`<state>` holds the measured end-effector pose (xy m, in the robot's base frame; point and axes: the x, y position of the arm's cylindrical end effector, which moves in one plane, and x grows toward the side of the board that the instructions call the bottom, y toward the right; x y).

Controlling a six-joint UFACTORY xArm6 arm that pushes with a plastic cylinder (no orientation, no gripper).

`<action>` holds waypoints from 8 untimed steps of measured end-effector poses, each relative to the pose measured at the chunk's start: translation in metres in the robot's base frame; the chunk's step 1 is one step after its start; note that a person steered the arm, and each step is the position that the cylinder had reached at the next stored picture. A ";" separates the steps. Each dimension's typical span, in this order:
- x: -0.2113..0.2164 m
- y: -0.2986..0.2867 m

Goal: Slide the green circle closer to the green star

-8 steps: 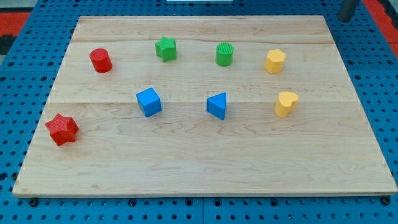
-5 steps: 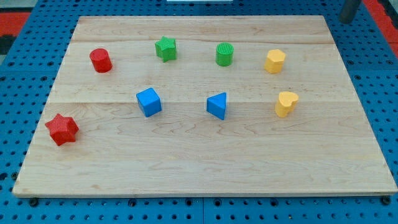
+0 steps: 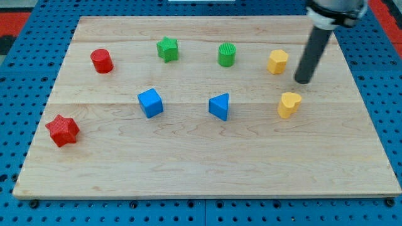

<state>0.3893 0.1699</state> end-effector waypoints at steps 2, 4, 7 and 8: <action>-0.014 -0.080; -0.063 -0.126; -0.094 -0.133; -0.115 -0.147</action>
